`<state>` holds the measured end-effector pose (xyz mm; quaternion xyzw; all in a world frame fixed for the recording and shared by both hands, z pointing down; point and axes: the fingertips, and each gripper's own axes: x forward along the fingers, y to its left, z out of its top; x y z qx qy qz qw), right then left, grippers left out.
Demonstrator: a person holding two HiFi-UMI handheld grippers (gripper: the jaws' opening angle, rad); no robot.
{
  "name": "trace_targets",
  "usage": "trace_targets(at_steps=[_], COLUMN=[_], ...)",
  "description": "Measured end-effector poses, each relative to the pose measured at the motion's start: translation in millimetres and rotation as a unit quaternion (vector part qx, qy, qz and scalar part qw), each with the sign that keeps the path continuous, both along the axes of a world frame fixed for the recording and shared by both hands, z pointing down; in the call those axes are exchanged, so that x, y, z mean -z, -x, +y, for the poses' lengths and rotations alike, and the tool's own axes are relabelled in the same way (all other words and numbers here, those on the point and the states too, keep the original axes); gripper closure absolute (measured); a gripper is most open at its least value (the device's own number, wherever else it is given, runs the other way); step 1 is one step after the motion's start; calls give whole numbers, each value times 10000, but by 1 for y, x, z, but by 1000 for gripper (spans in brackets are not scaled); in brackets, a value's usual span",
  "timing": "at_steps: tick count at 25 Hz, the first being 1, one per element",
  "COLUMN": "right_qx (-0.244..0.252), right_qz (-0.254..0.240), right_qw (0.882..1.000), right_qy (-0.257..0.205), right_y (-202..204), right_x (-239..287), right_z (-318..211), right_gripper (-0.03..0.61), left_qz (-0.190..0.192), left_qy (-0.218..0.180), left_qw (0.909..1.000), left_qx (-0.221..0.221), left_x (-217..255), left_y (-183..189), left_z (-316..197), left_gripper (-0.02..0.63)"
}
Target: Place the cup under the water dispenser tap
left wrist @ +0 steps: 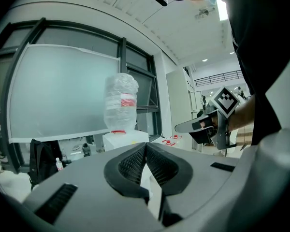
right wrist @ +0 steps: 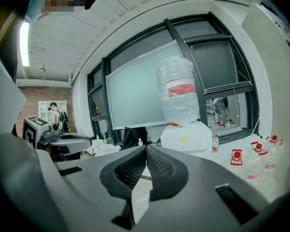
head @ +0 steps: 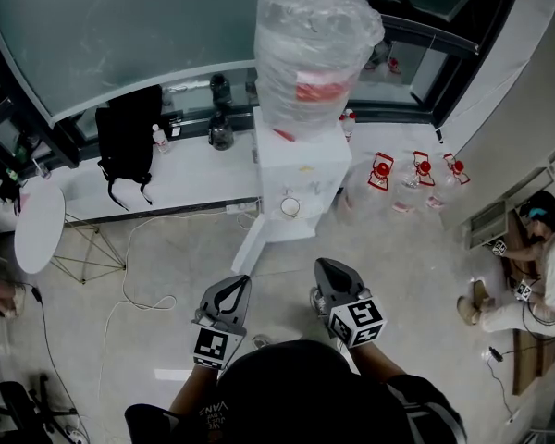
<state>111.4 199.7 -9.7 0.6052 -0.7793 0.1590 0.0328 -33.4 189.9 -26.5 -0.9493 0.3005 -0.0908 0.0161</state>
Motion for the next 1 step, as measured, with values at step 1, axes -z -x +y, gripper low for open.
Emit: trace_targets(at_steps=[1], right_qx=[15], right_qz=[5], right_qw=[10000], right_qy=[-2], right_y=[1], right_x=[-1], right_z=[1], right_gripper=[535], left_qz=[0], left_qy=[5], left_qw=[10000], left_qx=[0], left_x=[-1], left_y=[0], left_z=[2], left_gripper=[594])
